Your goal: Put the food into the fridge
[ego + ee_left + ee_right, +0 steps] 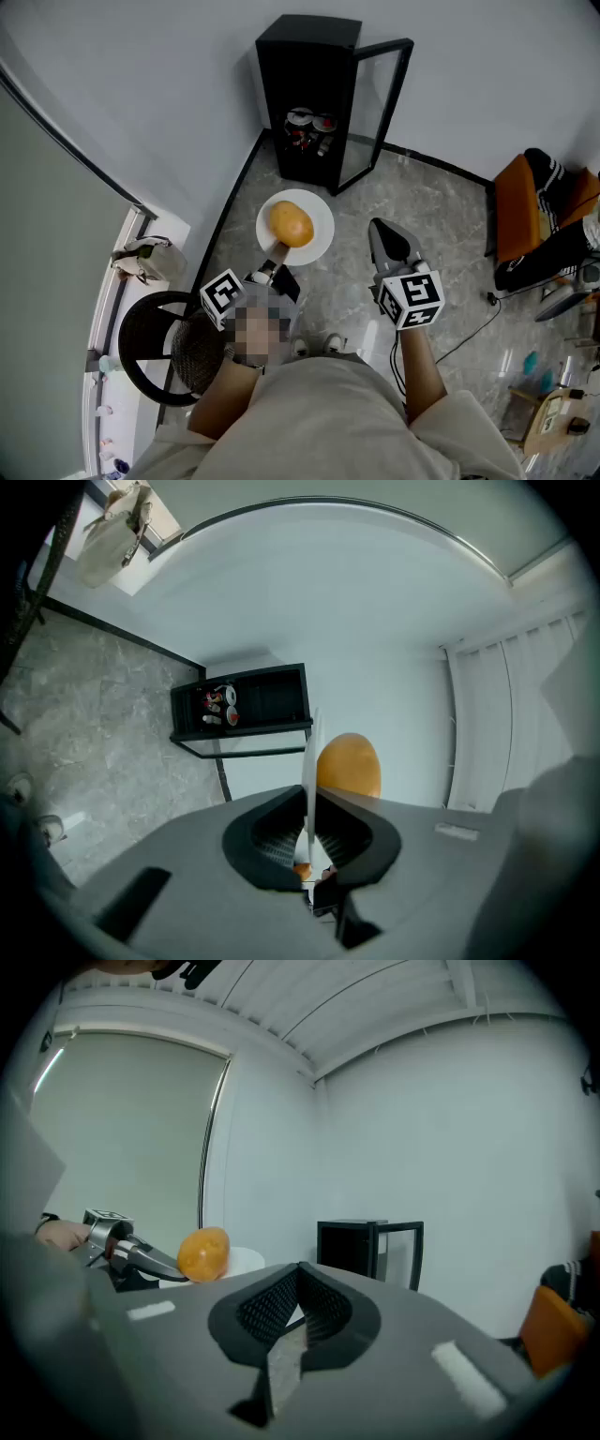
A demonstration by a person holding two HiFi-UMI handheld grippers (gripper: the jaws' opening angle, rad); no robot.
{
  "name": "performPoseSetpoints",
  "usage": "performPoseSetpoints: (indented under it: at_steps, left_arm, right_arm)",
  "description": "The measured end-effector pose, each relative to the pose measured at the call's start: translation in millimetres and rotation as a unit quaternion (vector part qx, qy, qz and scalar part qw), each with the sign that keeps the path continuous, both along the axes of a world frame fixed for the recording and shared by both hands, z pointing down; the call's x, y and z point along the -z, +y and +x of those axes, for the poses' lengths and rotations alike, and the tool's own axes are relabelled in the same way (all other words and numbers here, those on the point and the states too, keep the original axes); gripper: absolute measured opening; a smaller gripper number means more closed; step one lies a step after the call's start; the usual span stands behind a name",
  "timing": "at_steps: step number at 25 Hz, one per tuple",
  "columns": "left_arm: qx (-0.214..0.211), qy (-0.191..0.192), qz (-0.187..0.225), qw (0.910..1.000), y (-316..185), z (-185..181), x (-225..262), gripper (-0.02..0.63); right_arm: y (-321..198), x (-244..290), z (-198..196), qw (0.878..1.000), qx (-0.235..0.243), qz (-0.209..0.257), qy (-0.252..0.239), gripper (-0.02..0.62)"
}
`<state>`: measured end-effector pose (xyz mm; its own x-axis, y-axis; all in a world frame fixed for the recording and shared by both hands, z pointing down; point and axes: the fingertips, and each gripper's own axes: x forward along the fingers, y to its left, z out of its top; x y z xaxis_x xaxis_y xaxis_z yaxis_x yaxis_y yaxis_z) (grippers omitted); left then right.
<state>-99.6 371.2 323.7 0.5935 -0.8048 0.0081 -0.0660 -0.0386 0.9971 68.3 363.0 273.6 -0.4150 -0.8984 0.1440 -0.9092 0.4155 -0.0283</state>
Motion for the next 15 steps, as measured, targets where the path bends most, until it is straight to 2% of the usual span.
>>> performPoseSetpoints:
  at_steps: [15]
  left_arm:
    - [0.004,-0.004,0.003,1.0,0.2,-0.7,-8.4,0.006]
  right_arm:
    - [1.5,2.2,-3.8,1.0,-0.002,0.018,0.006,0.005]
